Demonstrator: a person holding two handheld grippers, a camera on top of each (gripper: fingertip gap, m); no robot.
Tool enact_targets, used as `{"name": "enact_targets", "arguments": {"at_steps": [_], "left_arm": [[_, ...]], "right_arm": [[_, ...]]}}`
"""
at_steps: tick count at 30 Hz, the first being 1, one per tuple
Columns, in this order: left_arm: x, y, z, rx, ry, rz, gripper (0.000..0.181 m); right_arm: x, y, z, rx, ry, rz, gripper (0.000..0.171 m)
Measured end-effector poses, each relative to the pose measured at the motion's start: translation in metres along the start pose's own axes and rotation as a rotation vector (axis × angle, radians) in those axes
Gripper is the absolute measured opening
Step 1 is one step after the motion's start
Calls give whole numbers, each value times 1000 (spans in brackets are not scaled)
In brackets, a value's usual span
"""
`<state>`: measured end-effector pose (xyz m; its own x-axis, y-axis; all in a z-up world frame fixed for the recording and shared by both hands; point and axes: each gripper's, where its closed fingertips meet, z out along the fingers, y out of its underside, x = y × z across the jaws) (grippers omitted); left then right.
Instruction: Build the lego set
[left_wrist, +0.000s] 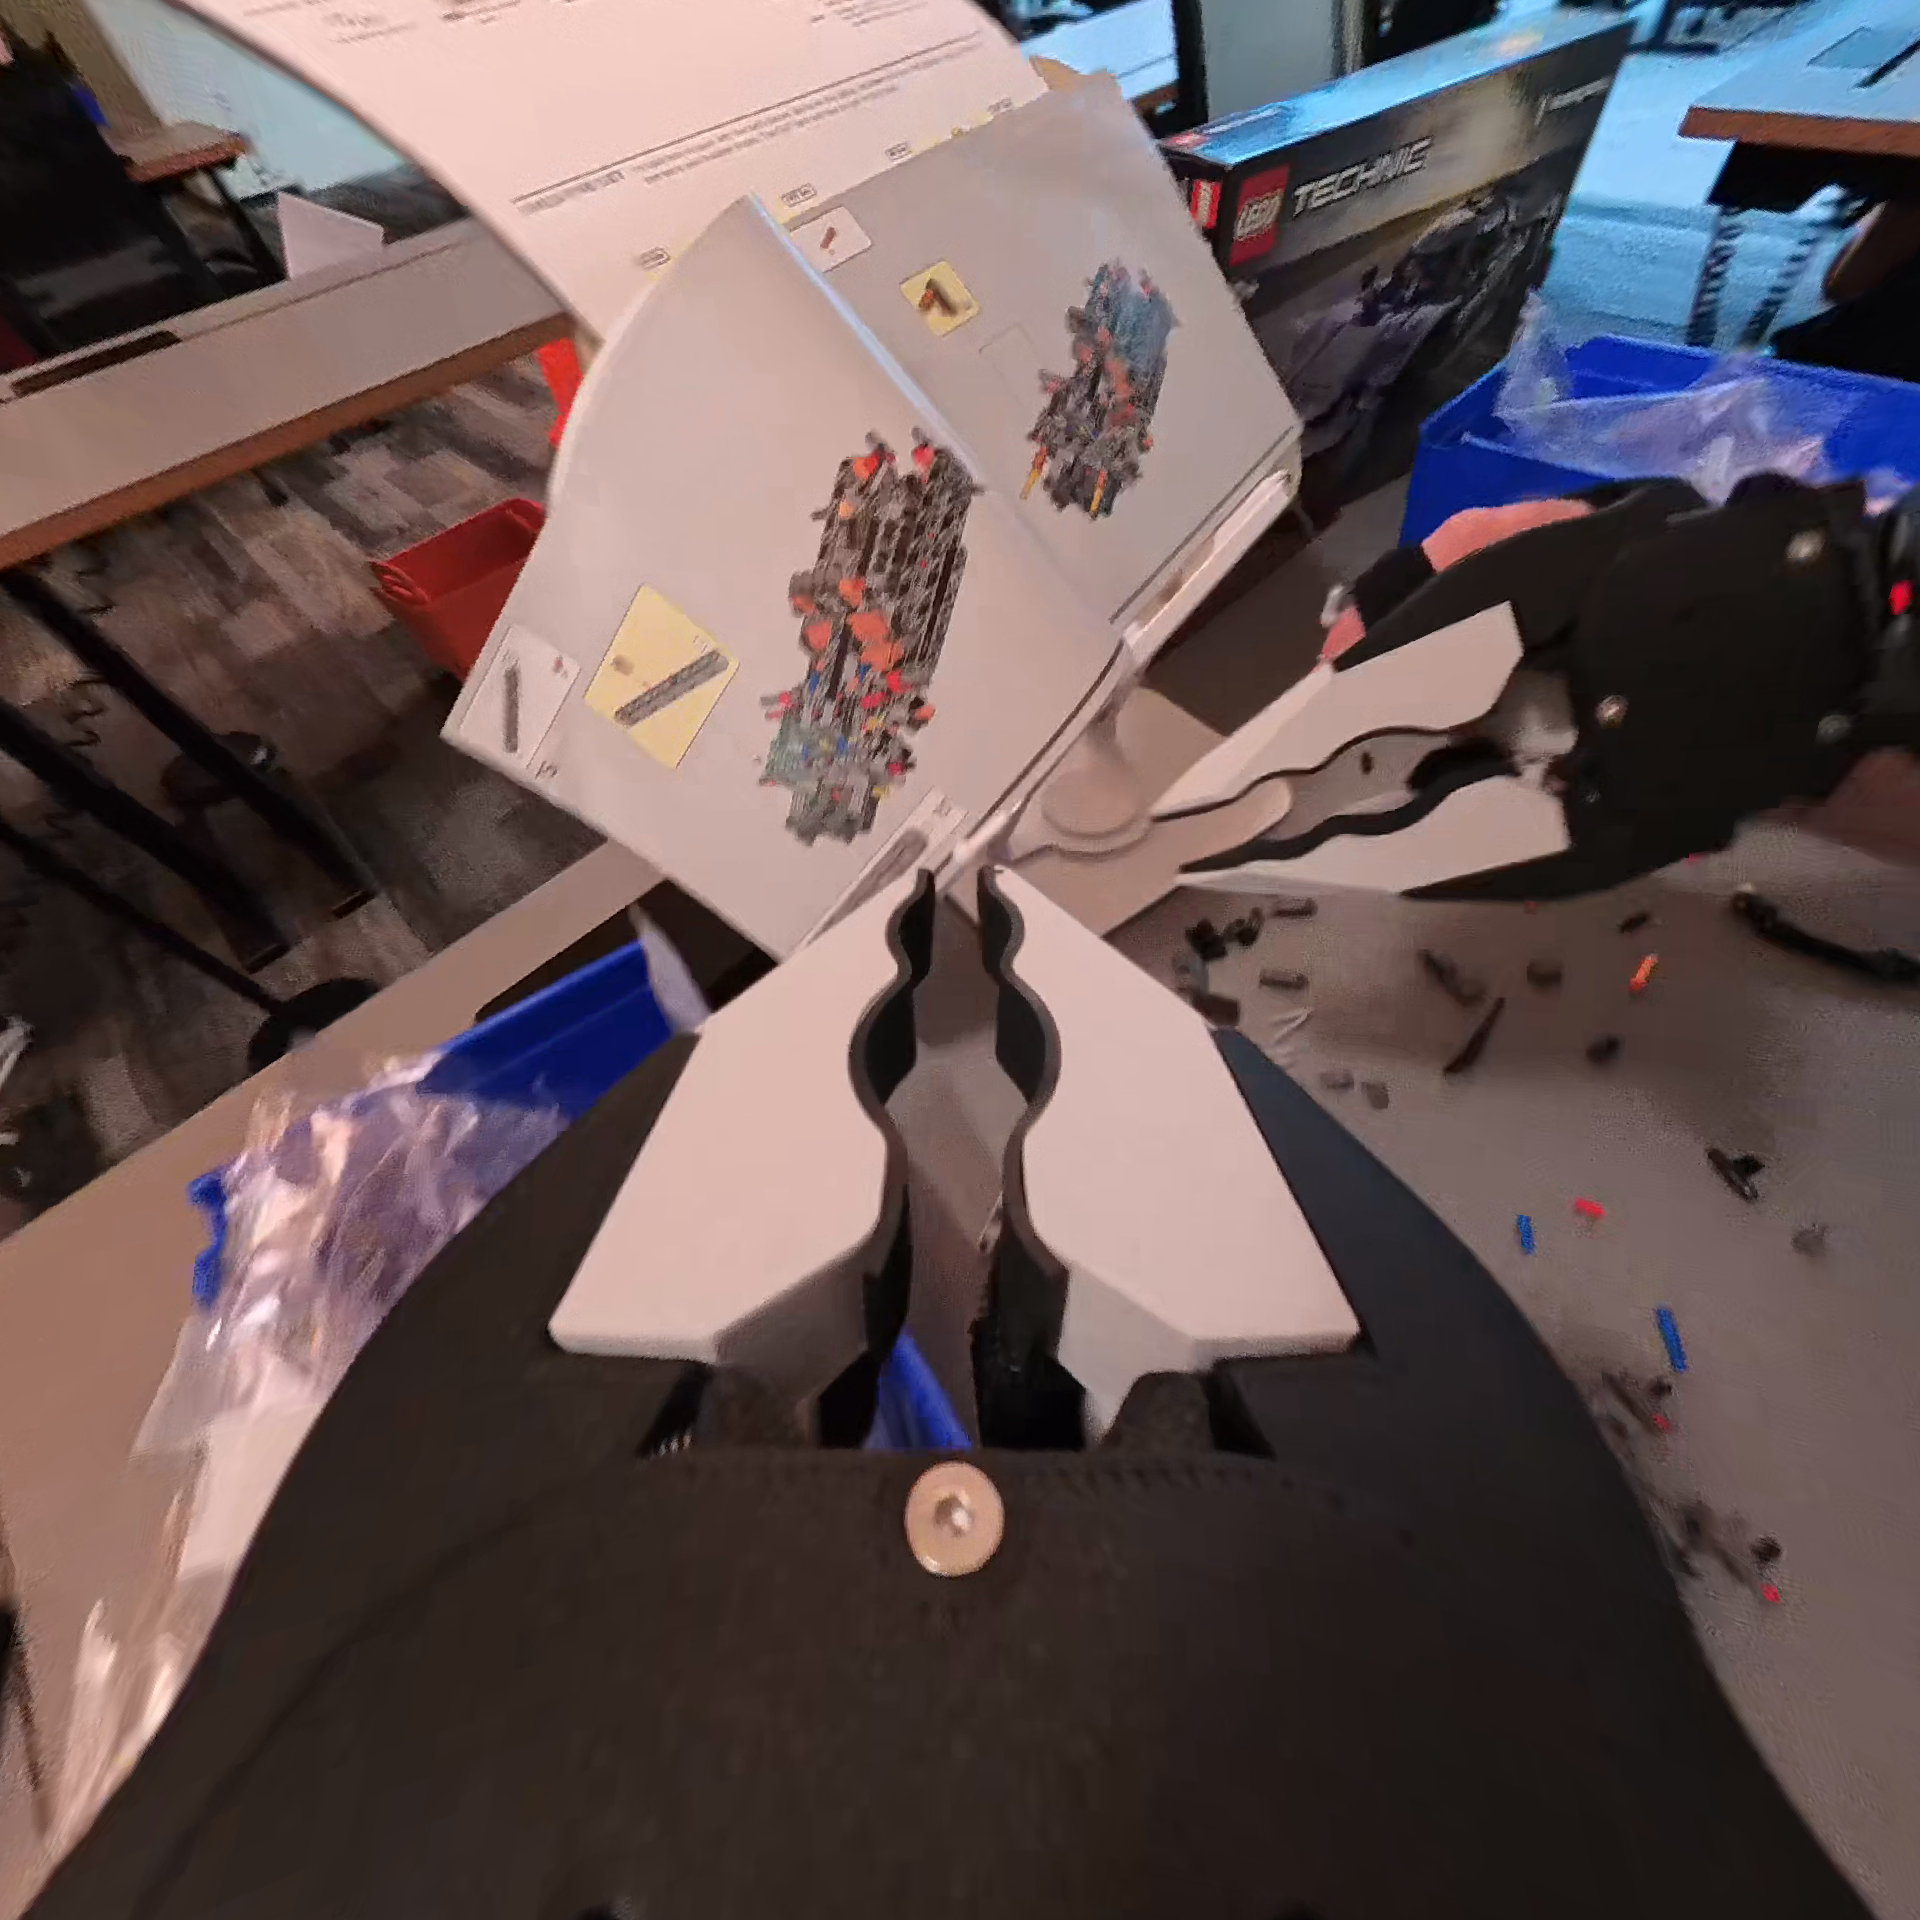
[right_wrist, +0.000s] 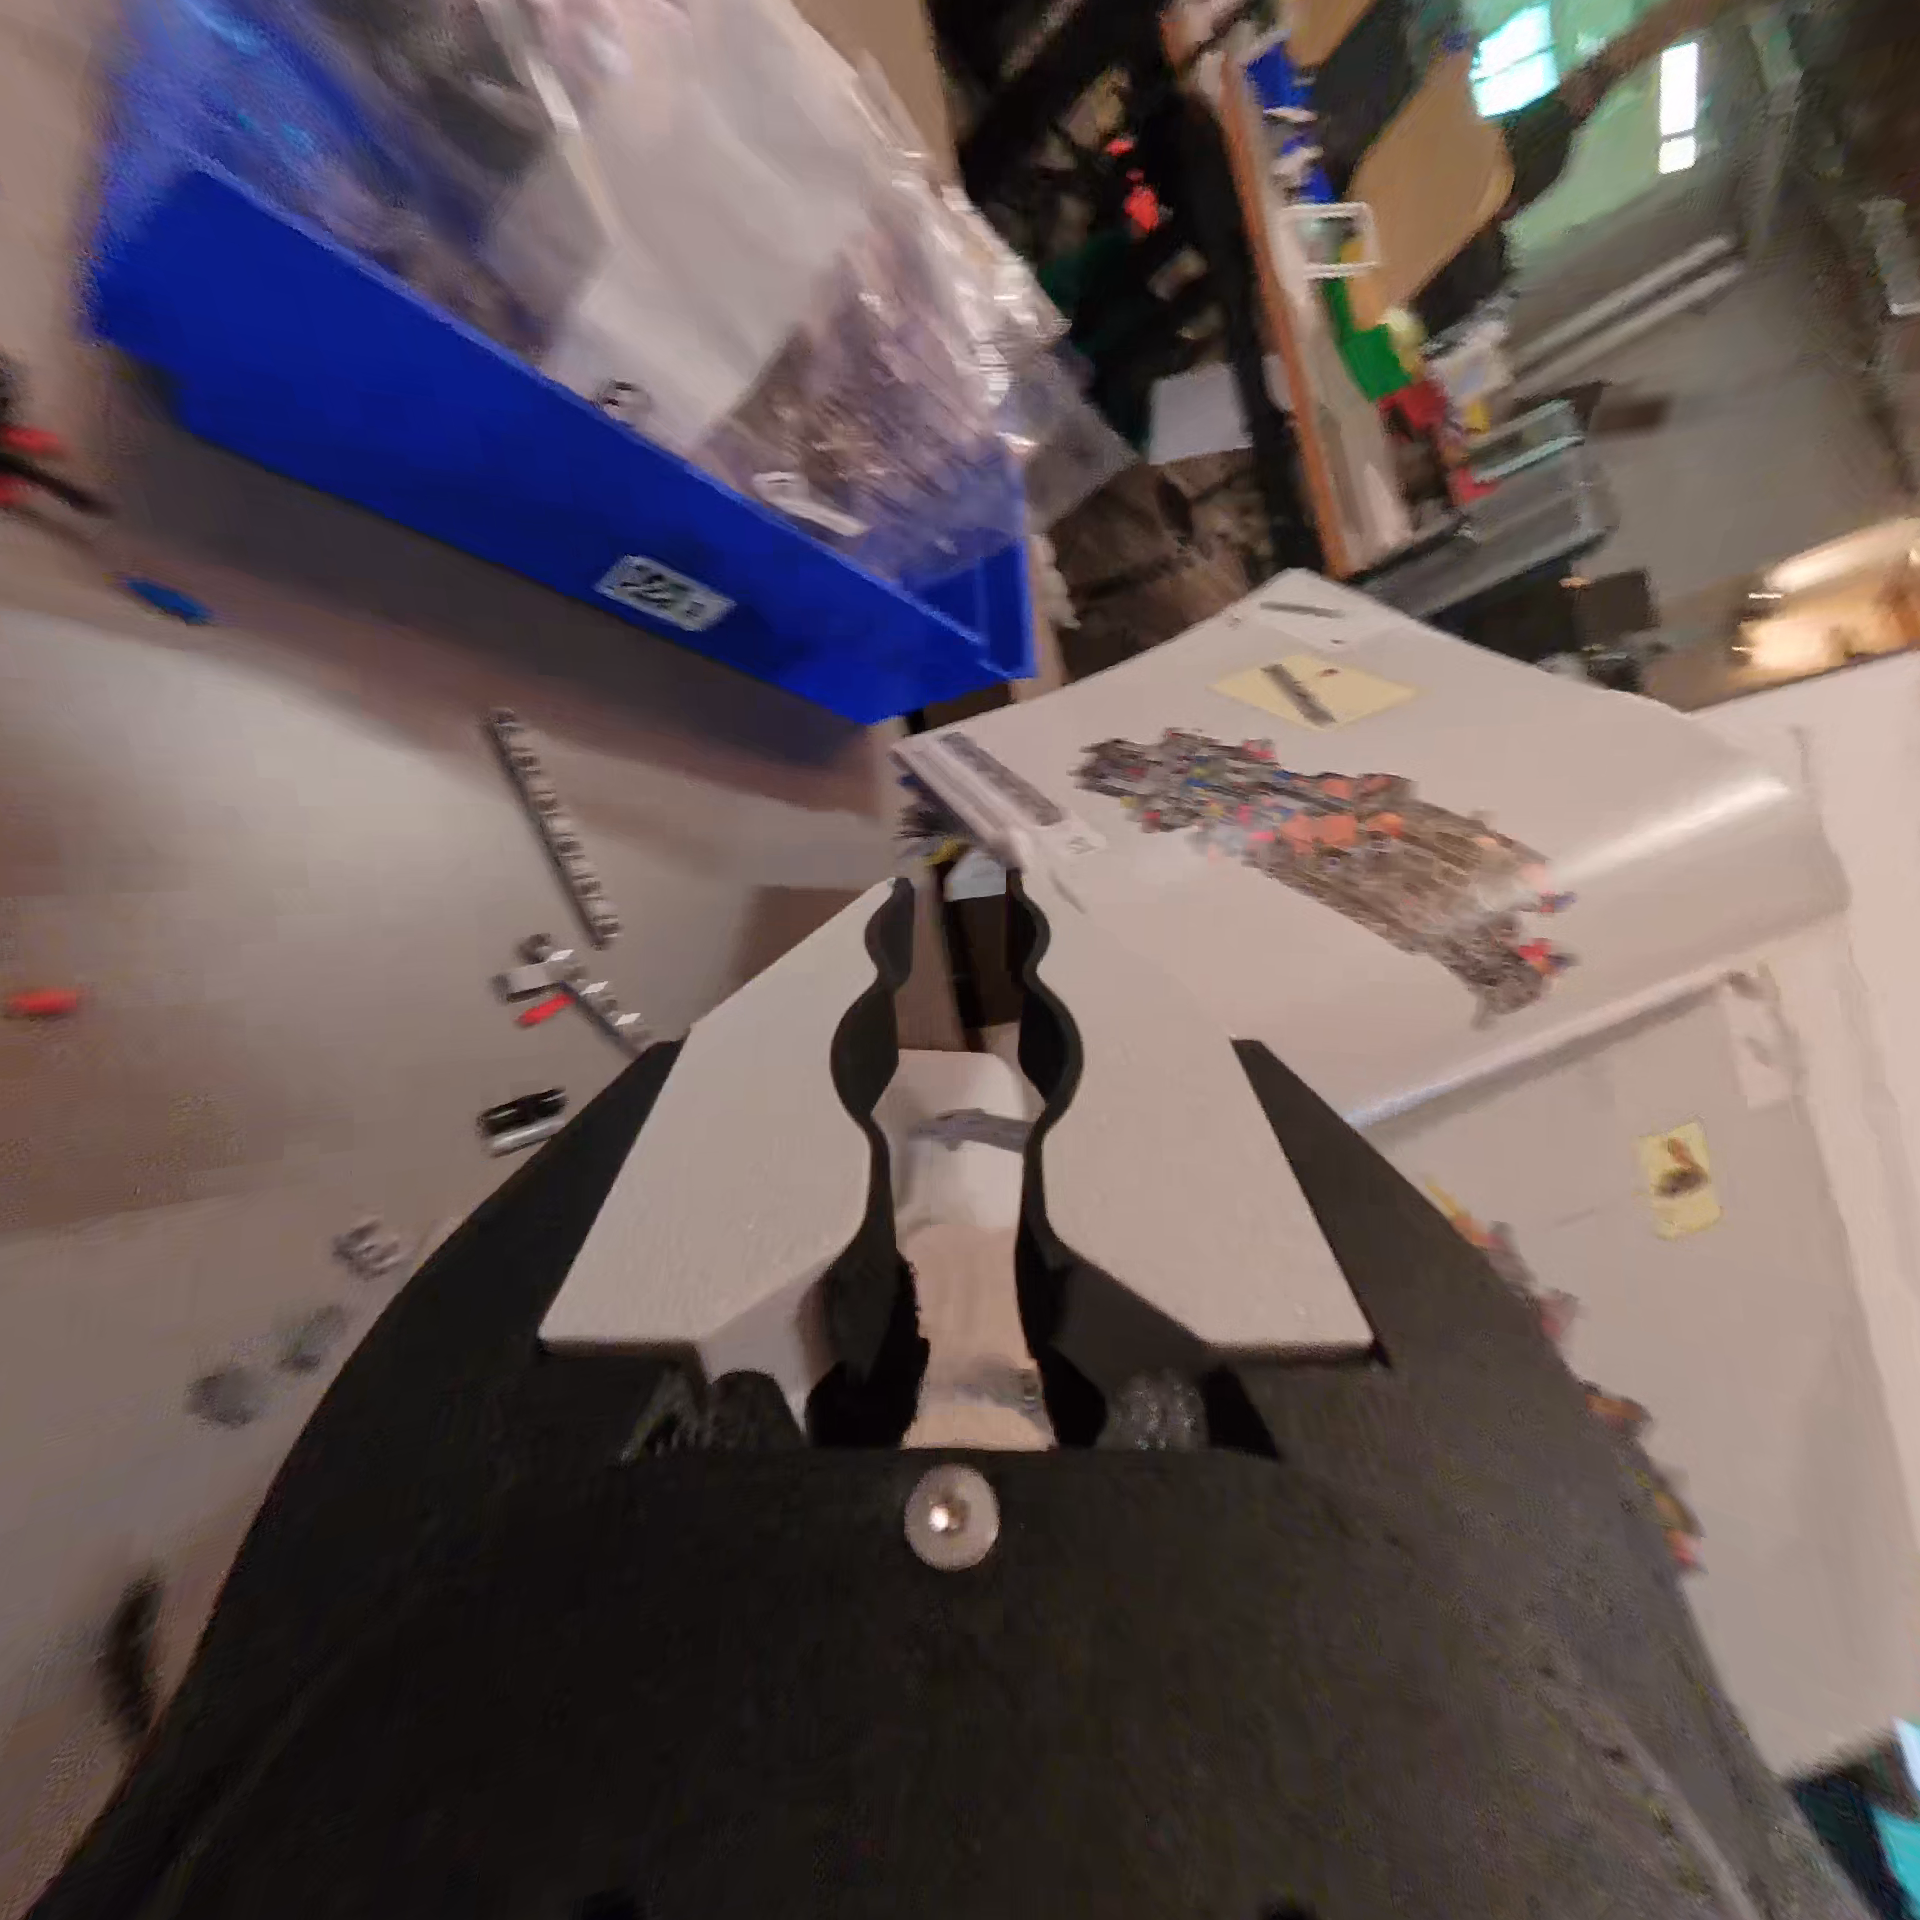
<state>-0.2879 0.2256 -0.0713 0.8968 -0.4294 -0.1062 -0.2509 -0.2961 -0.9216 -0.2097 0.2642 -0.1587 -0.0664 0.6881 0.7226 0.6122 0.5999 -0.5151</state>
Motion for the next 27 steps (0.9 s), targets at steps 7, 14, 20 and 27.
{"name": "enact_targets", "arguments": {"at_steps": [7,14,20,27], "left_arm": [[-17,75,-41,-77,-38,-40,7],[-11,126,-48,-112,-23,-75,9],[-12,124,-68,-44,-73,-39,8],[-3,108,-93,61,-58,-18,8]], "right_arm": [[-81,29,26,-74,-363,163,28],[-126,43,94,-147,-467,196,37],[-134,47,134,-166,-542,259,27],[-141,43,135,-157,-602,263,6]]}}
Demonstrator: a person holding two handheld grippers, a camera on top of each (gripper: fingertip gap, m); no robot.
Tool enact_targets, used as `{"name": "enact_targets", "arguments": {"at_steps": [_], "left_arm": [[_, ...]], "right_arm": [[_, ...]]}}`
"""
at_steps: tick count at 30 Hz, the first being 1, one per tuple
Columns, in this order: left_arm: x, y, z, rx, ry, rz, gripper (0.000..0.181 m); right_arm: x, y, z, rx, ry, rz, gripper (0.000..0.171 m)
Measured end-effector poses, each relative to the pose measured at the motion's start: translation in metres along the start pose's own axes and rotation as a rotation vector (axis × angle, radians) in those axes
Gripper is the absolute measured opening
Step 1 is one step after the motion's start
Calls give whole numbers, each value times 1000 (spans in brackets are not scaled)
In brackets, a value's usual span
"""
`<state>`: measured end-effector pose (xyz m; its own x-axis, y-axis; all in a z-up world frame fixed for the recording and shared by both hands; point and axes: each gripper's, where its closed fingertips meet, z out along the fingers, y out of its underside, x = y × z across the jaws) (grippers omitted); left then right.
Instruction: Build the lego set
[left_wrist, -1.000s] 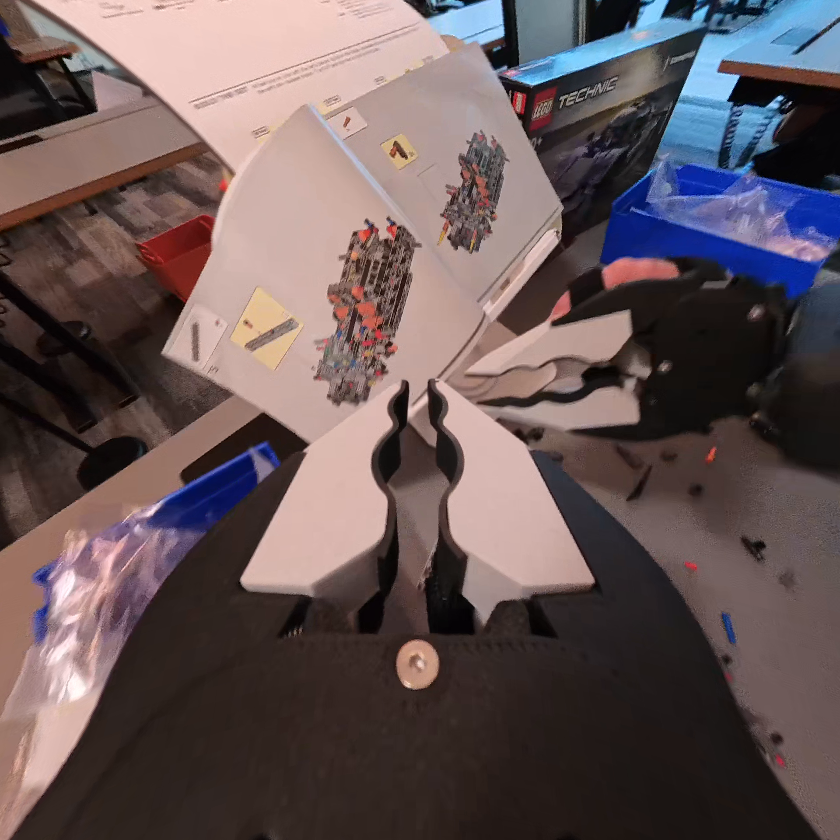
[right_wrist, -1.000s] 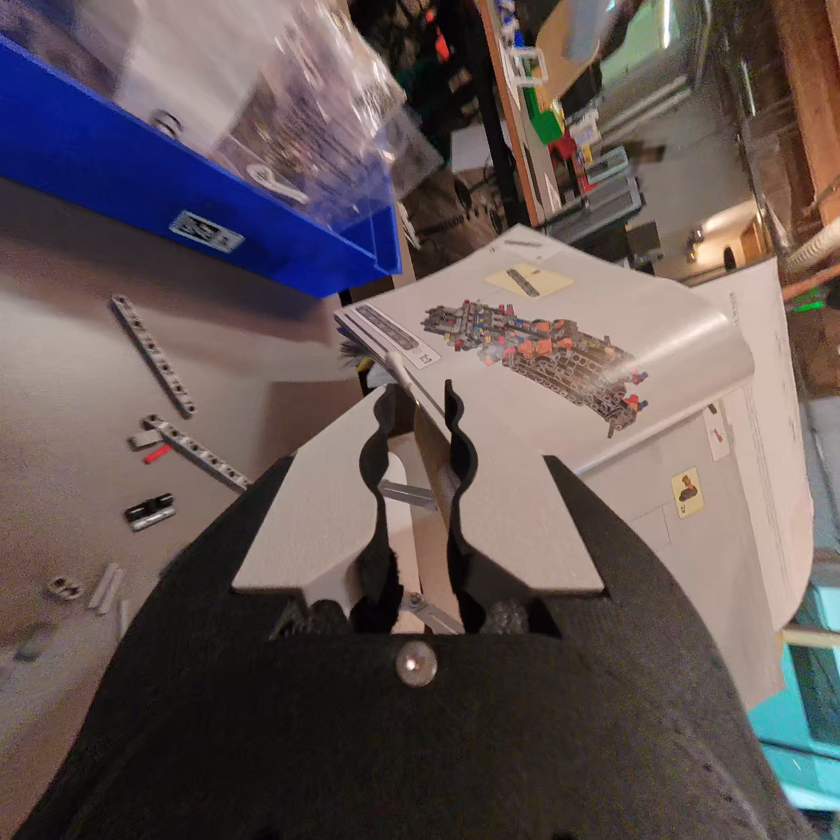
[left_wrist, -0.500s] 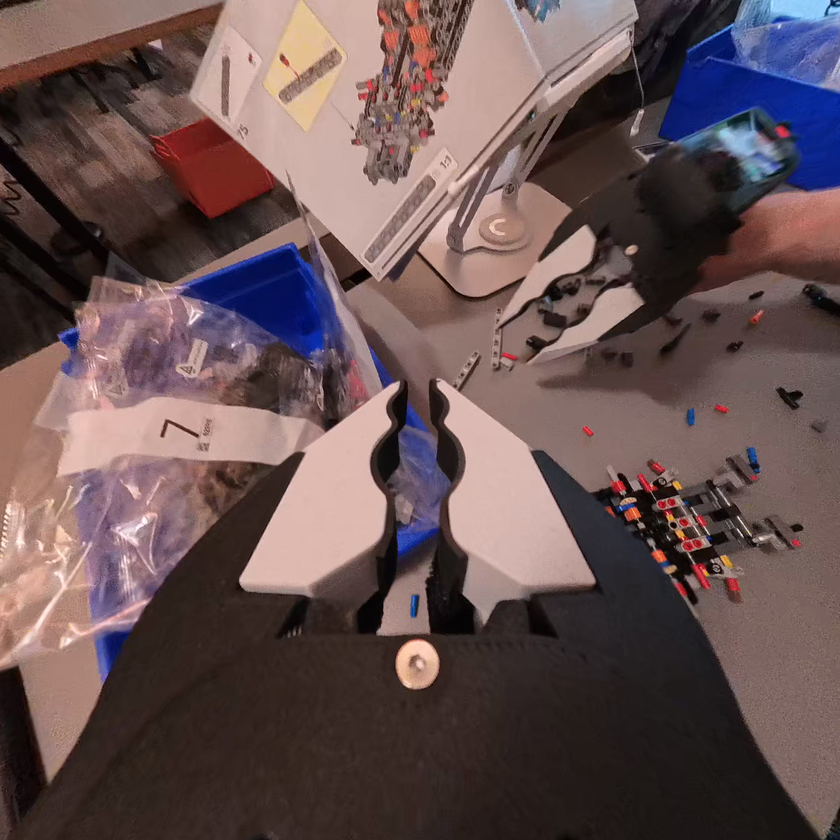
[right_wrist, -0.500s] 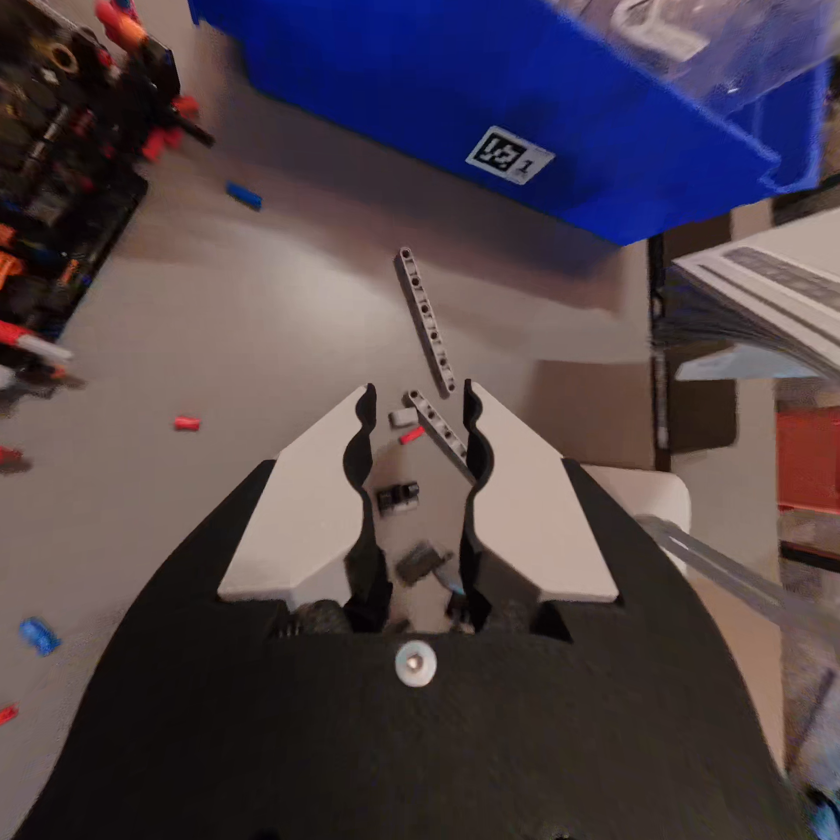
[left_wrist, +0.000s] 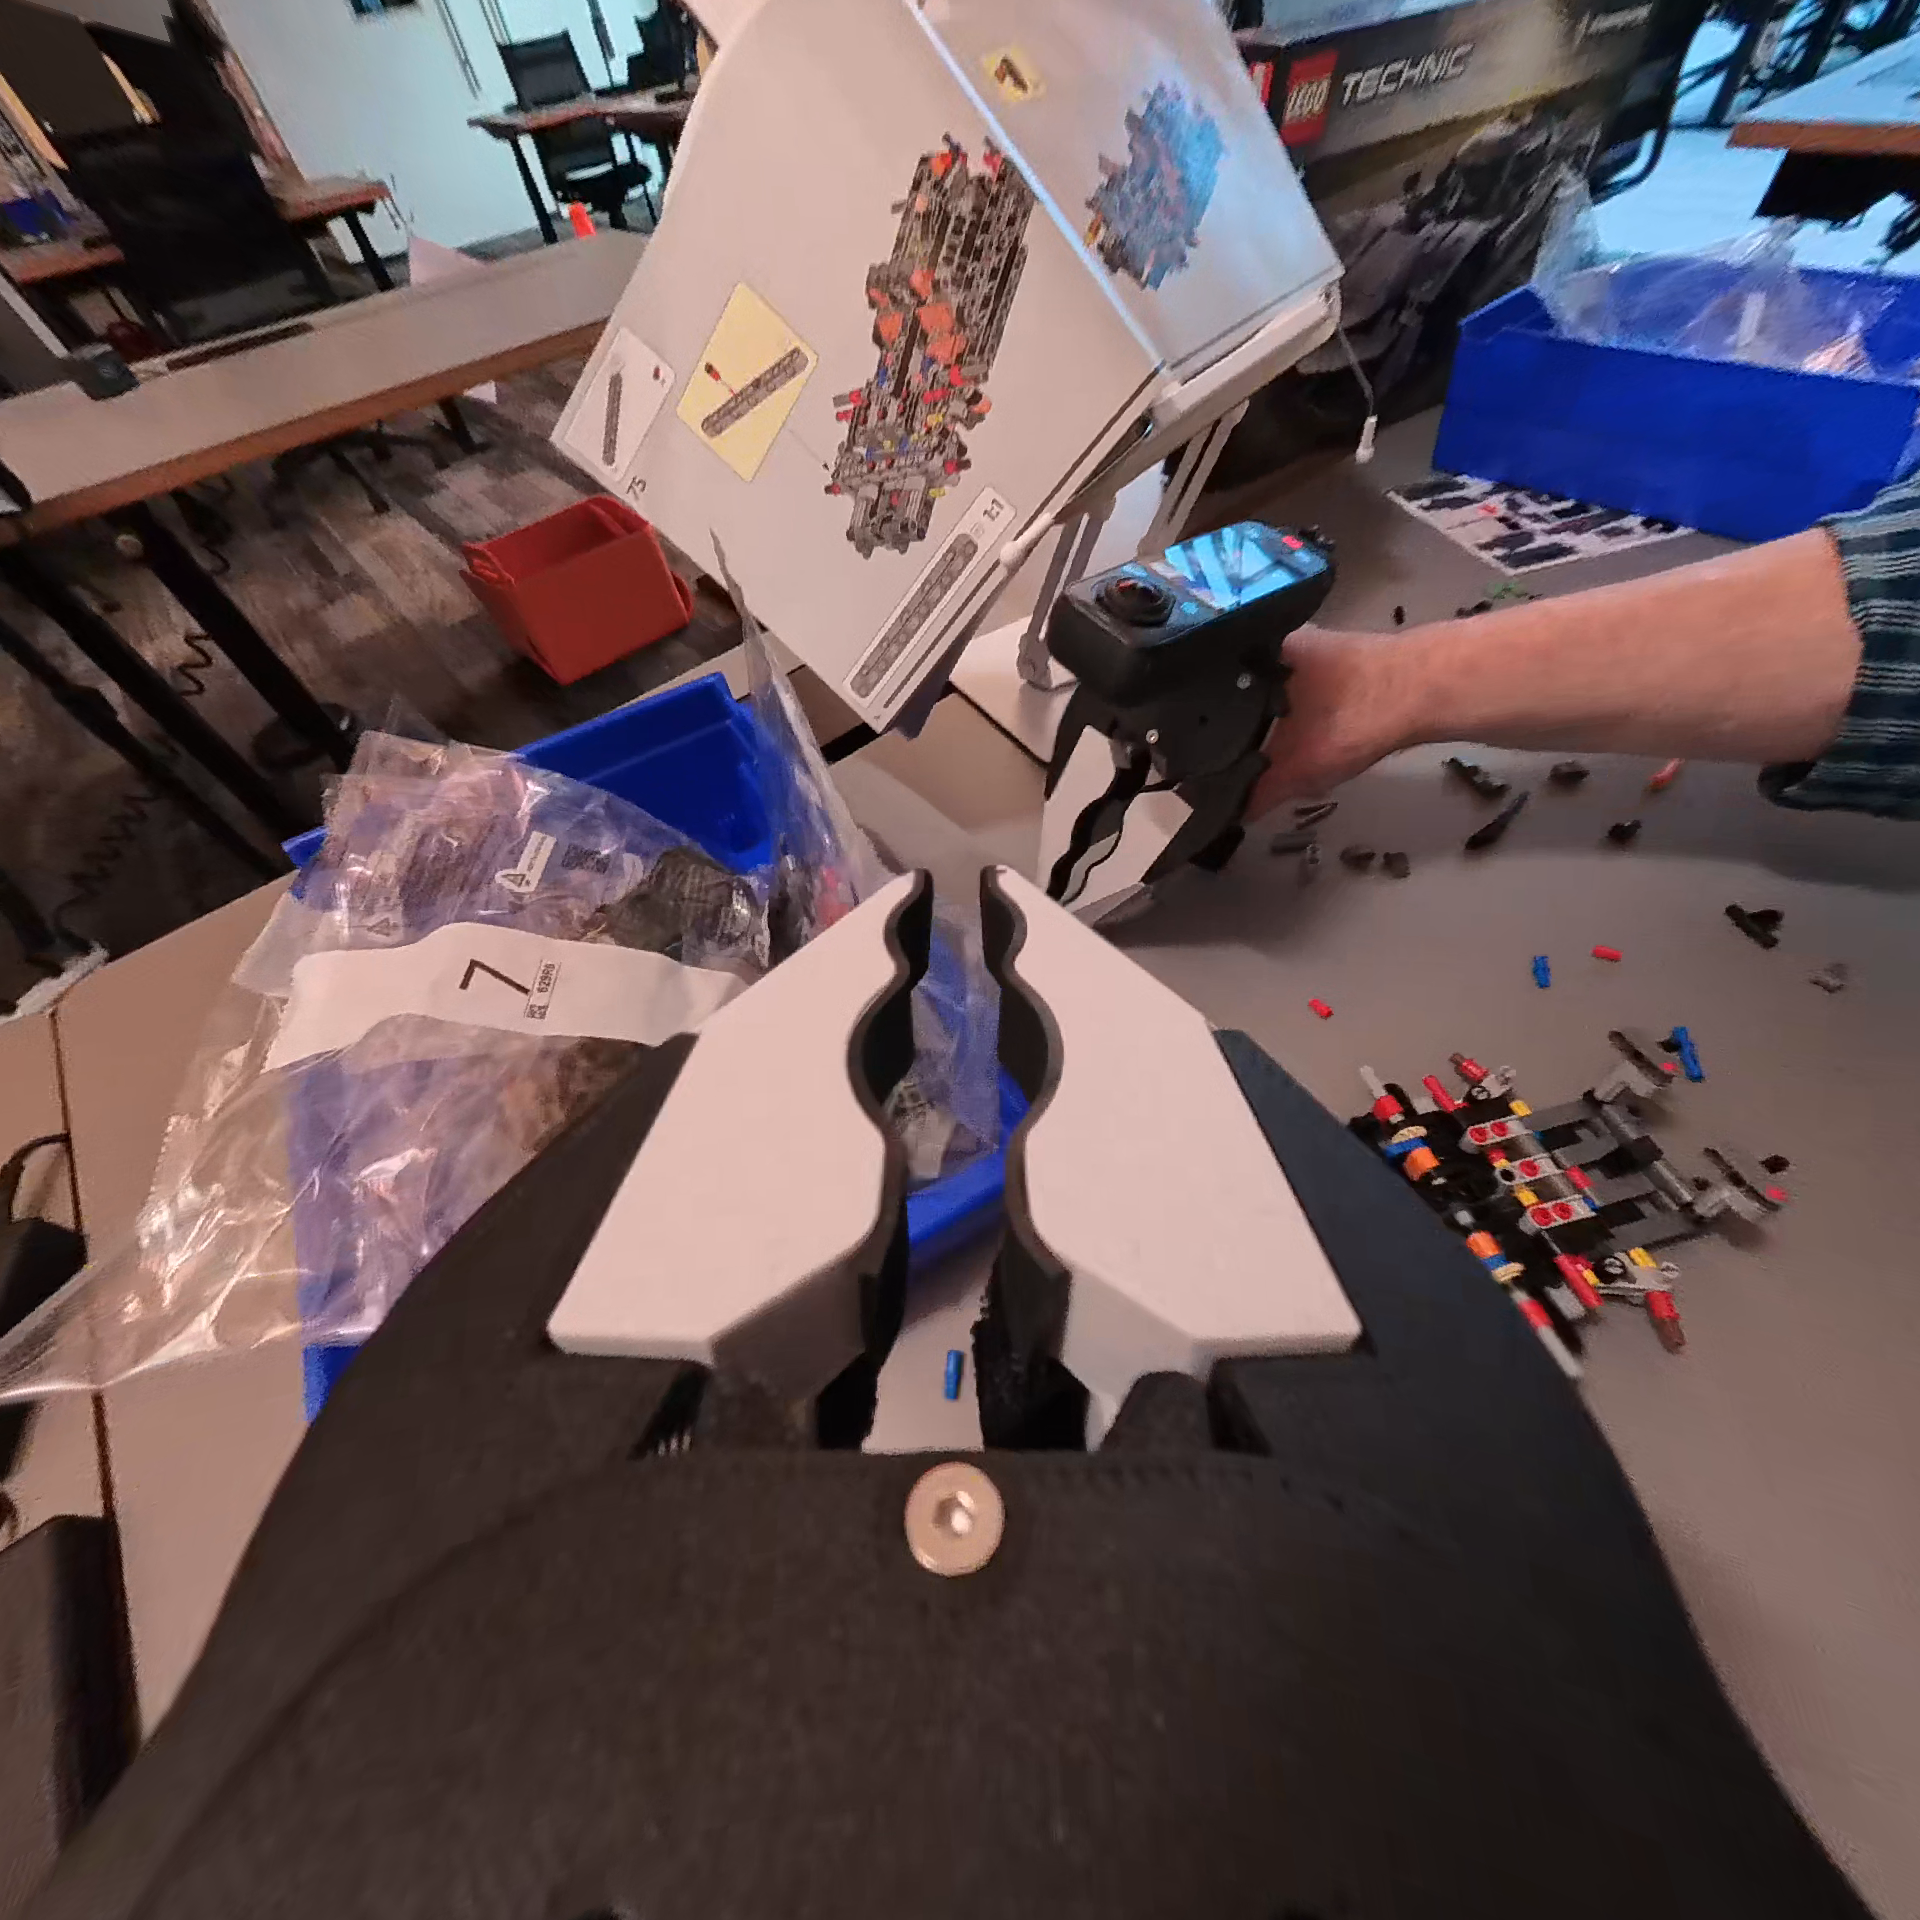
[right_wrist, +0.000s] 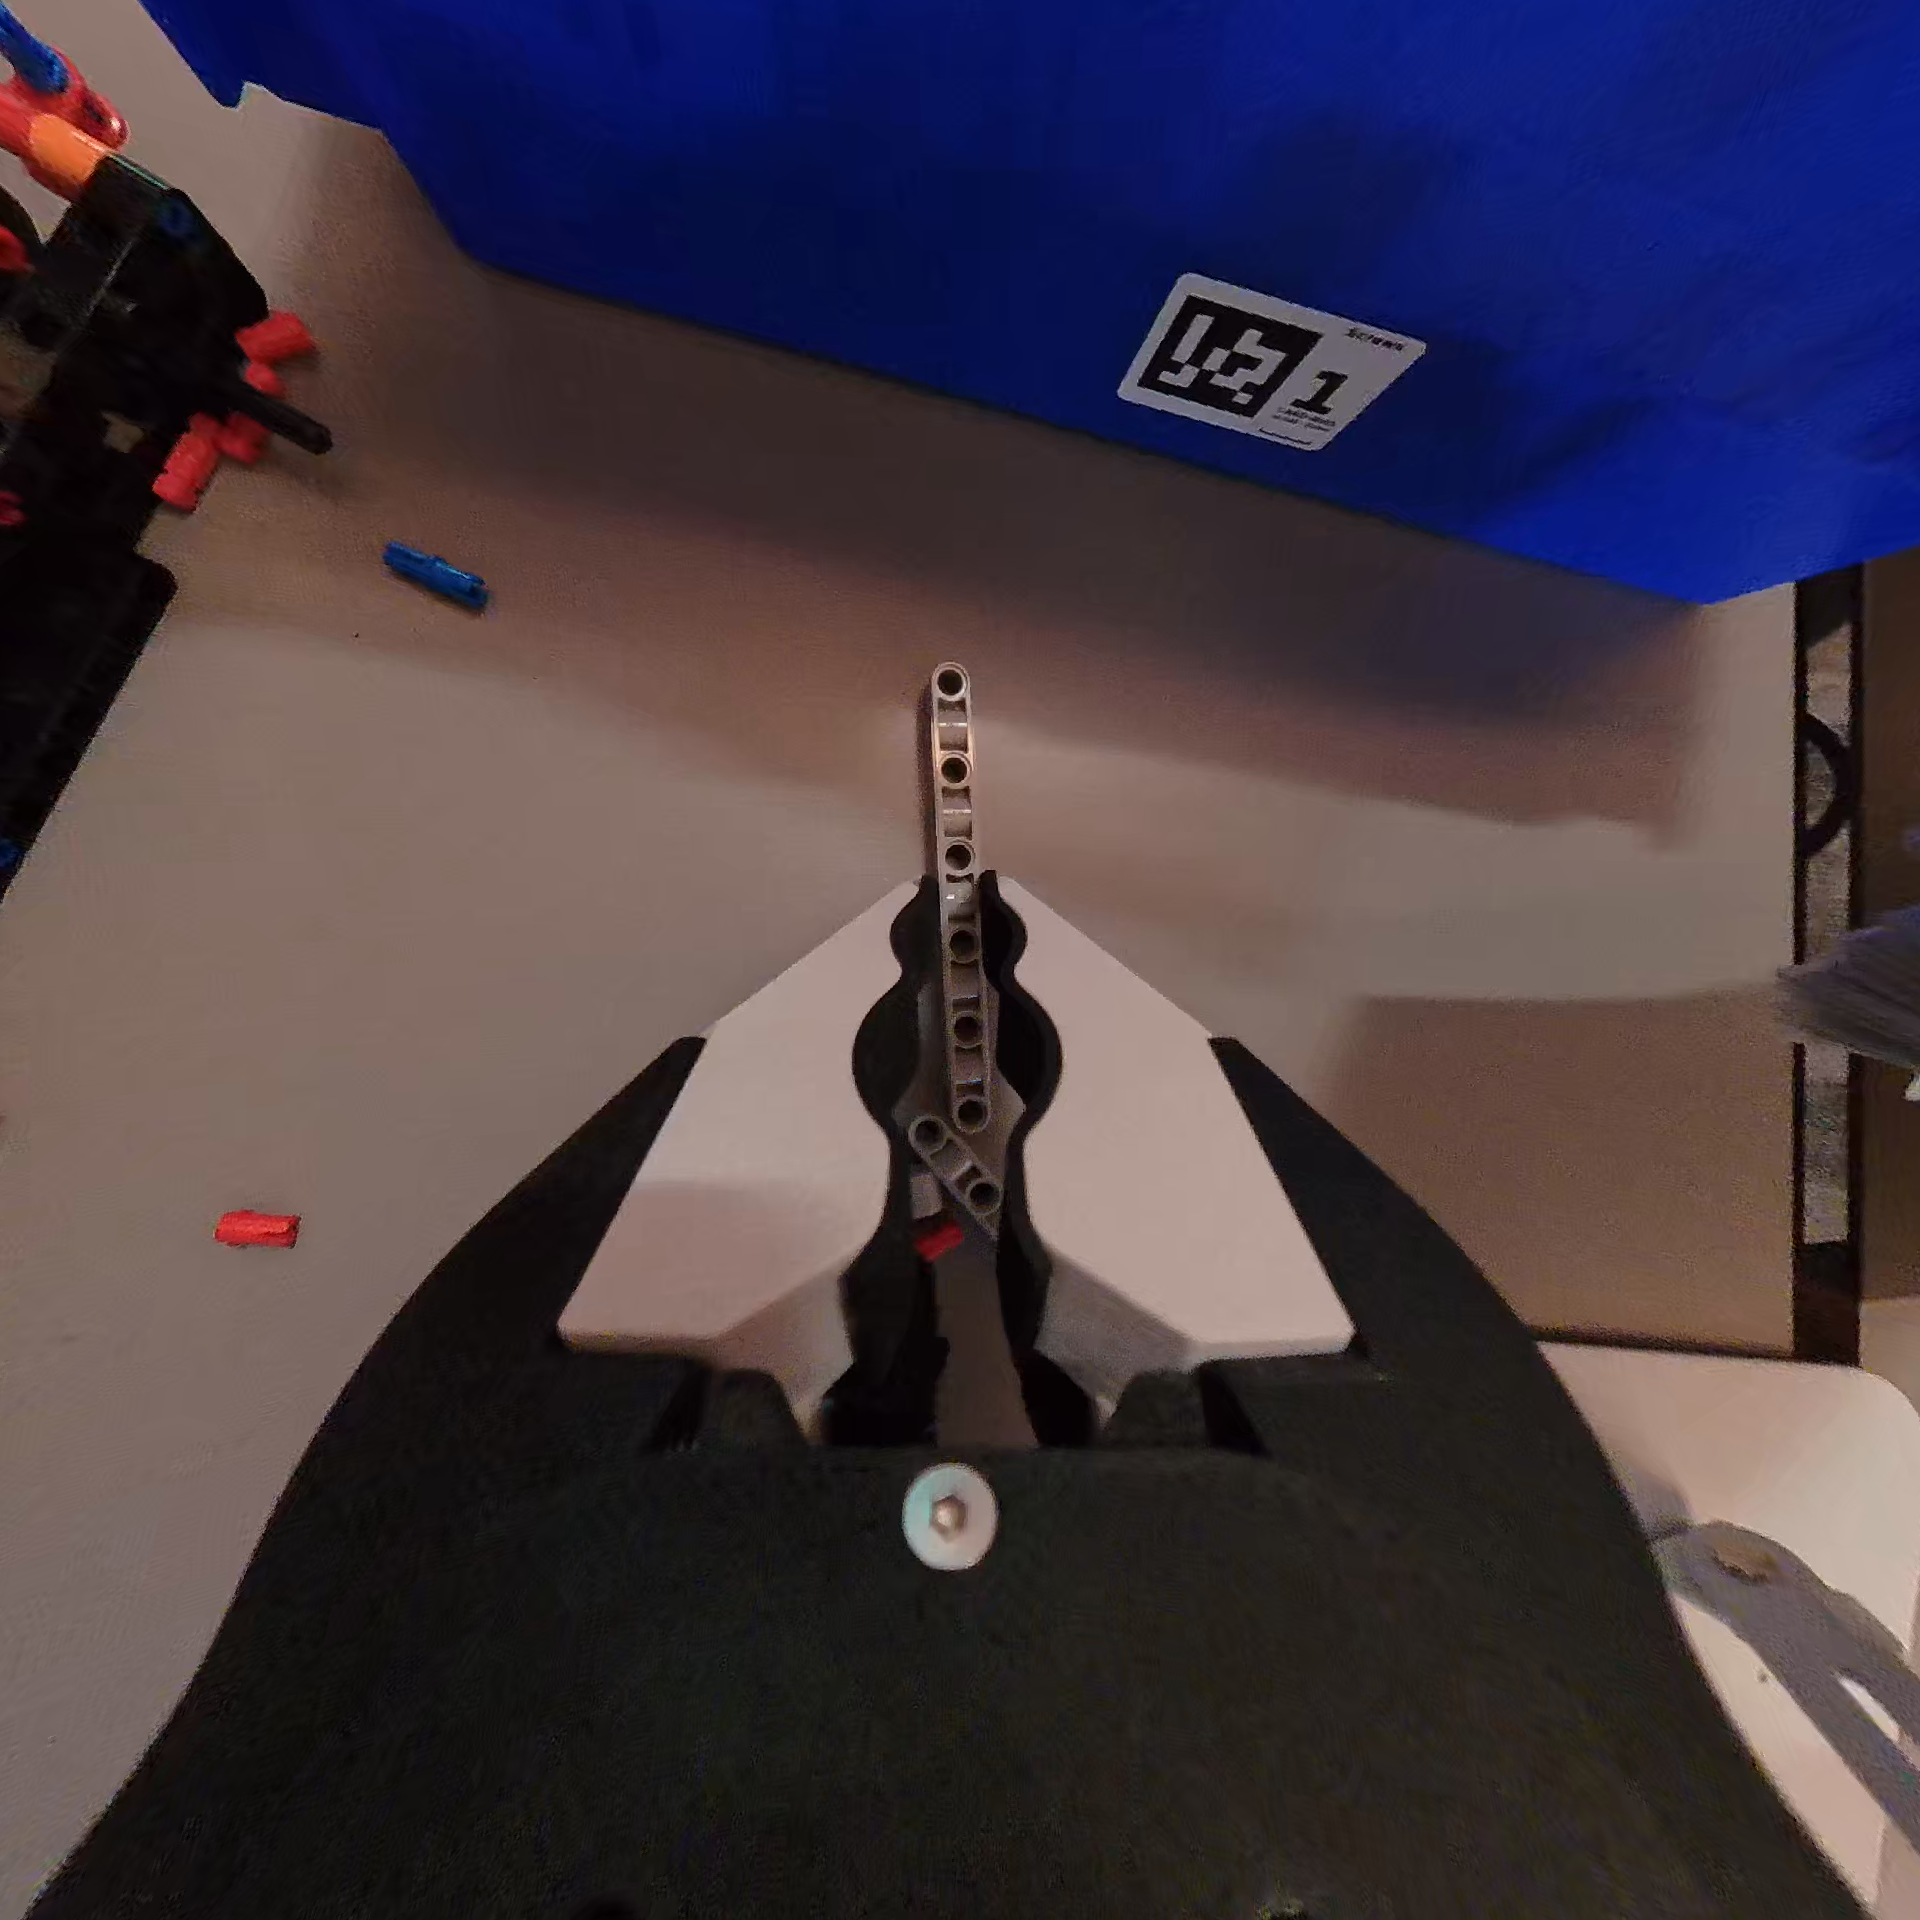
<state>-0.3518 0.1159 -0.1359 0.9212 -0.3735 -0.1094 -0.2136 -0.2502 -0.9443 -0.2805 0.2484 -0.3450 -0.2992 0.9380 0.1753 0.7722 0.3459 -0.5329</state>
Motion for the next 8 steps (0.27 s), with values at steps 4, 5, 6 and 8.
{"name": "enact_targets", "arguments": {"at_steps": [4,5,6,8], "left_arm": [[15,-2,-6,43,40,-1,7],[18,0,-8,39,28,13,7],[22,4,-9,30,15,39,7],[36,12,-10,11,16,90,9]], "right_arm": [[-11,-15,-30,80,2,12,5],[-16,-18,-42,101,1,19,6],[-20,-20,-56,112,4,25,6],[-32,-18,-85,121,14,36,6]]}}
